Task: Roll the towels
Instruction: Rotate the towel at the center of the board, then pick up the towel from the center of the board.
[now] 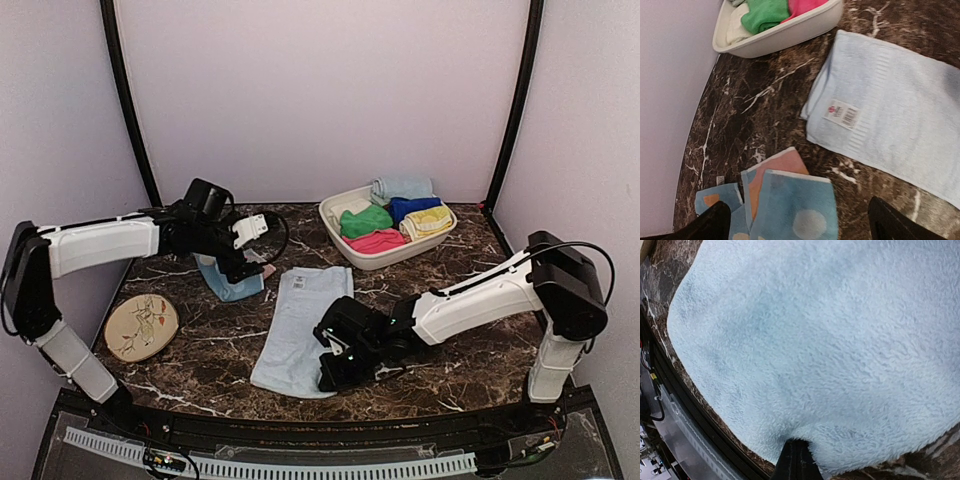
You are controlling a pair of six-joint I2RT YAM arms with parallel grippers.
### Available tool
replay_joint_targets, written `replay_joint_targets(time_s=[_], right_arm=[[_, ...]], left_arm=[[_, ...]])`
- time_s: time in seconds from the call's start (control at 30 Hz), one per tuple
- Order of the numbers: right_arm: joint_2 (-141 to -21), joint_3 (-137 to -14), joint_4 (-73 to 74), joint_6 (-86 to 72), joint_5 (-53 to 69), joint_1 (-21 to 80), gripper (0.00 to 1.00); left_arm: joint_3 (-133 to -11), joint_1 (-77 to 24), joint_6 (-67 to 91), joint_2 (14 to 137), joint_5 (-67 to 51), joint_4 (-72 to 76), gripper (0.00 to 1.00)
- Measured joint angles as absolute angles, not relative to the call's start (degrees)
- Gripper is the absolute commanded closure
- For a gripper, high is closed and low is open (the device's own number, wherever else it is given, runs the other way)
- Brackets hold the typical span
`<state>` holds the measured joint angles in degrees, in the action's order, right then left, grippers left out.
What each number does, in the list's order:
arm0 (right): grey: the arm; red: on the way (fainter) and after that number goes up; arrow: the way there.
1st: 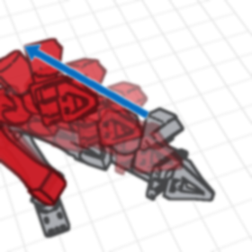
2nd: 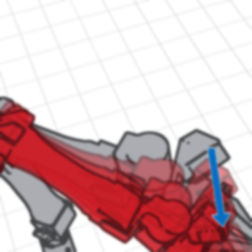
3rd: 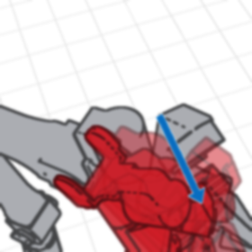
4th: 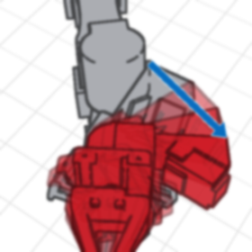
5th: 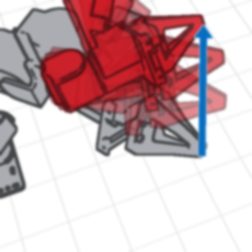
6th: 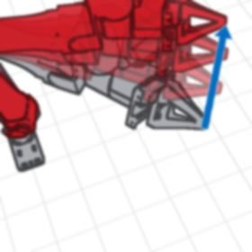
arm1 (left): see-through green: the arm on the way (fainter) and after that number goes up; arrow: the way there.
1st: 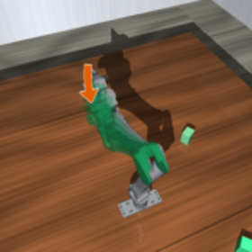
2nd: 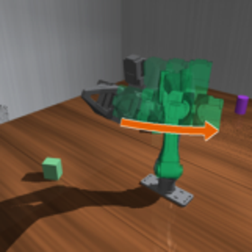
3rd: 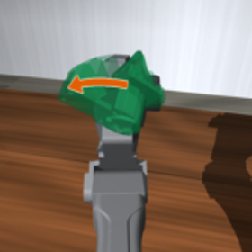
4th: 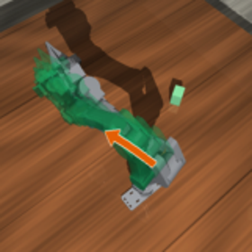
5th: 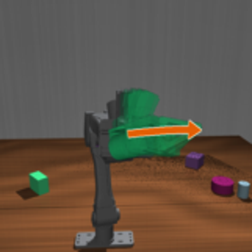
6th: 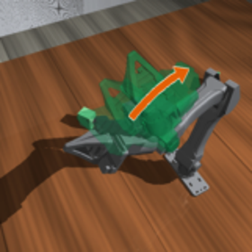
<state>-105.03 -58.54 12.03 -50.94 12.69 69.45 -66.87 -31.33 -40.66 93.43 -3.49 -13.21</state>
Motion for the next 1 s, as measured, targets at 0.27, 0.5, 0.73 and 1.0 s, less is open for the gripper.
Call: replay_joint_targets(time_s=[0.27, 0.5, 0.73, 1.0], right_arm=[[-95.5, -55.1, 19.4, -48.8, 17.1, 67.0, 0.74], [-99.4, -66.5, 20.5, -43.7, 18.5, 53.9, 0.84], [-117.5, -81.1, 19.2, -39.0, 16.5, 48.9, 0.92], [-121.2, -82.2, 18.7, -37.4, 15.5, 47.5, 0.90]], left_arm=[[-53.3, -39.7, -45.2, 77.1, -16.8, -26.7, 0.11], [-50.4, -50.1, -45.3, 80.3, -21.0, -34.7, 0.18], [-50.8, -57.5, -43.5, 84.7, -21.7, -34.3, 0.26], [-50.2, -58.7, -42.5, 89.4, -17.5, -29.2, 0.41]])
